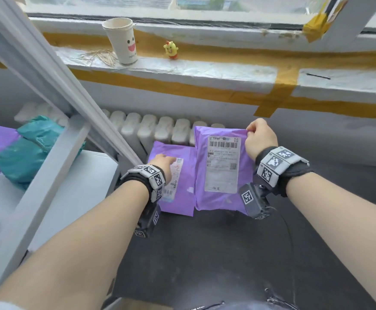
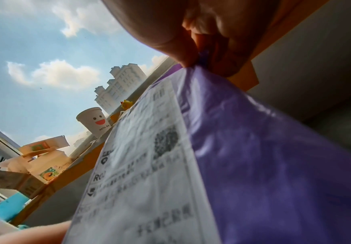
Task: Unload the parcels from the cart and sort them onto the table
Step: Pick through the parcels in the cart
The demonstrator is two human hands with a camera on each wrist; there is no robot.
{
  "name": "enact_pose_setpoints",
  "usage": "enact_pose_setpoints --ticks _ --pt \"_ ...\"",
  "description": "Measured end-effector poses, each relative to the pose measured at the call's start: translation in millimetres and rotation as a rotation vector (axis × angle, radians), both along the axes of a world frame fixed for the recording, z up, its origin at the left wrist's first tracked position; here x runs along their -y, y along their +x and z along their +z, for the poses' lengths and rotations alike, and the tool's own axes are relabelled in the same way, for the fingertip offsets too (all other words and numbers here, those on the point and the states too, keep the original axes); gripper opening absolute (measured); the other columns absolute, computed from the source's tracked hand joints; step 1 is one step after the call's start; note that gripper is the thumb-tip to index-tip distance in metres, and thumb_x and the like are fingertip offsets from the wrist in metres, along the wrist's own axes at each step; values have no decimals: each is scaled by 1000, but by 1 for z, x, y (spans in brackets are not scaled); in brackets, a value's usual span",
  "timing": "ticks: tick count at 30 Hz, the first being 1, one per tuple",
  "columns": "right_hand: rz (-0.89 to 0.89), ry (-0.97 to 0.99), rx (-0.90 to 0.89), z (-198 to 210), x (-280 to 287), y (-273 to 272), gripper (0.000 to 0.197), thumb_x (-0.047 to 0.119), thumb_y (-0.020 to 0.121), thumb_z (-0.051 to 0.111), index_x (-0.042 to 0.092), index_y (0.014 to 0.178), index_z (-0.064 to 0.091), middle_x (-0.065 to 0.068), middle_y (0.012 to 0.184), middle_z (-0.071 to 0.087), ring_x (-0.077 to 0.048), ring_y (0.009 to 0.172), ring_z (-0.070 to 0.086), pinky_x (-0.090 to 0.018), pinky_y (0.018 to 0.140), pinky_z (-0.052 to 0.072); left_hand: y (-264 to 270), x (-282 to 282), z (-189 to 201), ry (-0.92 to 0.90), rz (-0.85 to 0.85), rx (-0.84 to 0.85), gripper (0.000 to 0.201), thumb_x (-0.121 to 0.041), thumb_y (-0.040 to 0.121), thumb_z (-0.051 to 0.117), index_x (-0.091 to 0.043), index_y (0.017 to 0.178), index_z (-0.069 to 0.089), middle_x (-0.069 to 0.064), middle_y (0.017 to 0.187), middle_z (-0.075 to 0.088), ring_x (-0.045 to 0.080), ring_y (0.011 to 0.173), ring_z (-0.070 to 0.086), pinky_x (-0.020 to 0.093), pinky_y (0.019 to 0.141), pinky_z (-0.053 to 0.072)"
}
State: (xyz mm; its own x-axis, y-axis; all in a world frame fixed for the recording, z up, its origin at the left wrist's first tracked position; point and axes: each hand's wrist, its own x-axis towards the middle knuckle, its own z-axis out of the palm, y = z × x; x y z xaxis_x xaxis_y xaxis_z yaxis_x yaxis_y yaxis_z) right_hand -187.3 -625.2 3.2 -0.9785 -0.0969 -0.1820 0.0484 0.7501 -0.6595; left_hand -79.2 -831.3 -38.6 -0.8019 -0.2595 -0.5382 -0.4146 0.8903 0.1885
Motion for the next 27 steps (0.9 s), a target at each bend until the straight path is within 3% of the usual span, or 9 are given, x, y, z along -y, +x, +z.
enact_pose_setpoints --ticks 5,9,11,14,18,21,25,27 --pt "23 4 107 -13 51 8 26 1 93 36 5 112 53 -14 114 59 -30 105 54 -25 74 33 23 19 5 79 289 -161 50 1 92 36 -14 140 44 14 138 50 30 123 50 32 99 40" --pt "117 -19 248 -38 85 20 30 15 94 46 7 122 53 -13 124 59 -28 114 54 -26 87 39 42 35 2 100 363 -190 34 -7 95 38 -6 124 56 16 128 58 33 116 54 34 94 42" --pt "125 -14 323 -48 93 30 39 23 92 52 7 127 49 -15 126 57 -30 114 56 -30 90 42 51 36 -5 82 342 -142 28 -18 96 42 -4 117 56 18 121 60 35 109 57 35 89 44" --pt "70 108 437 -58 94 44 60 30 86 60 4 133 36 -20 134 46 -35 115 54 -36 92 43 60 33 -19 27 313 4 44 -33 93 50 -8 128 47 19 127 51 36 113 54 40 96 44" --pt "51 84 637 -68 99 66 79 34 77 71 -4 132 29 -17 118 54 -36 106 60 -44 90 51 64 28 -30 19 341 80 48 -36 91 53 -7 127 44 19 127 49 36 111 54 39 93 46" --pt "90 106 615 -74 103 74 74 32 82 67 -8 133 31 -18 119 56 -34 108 60 -36 89 50 62 32 -28 -32 316 39 42 -34 92 51 -7 123 45 17 124 55 36 112 55 39 92 45" --pt "69 55 558 -70 107 74 59 24 89 61 -6 130 31 -20 121 56 -33 109 59 -30 75 43 60 37 -20 -34 282 -54 39 -27 97 44 -9 131 40 16 124 57 34 112 56 38 93 43" --pt "38 26 534 -69 110 73 55 22 90 60 -5 129 31 -20 126 54 -34 112 57 -32 80 44 62 38 -19 -4 271 -73 43 -25 98 43 -9 137 36 17 127 55 34 115 54 38 94 42"
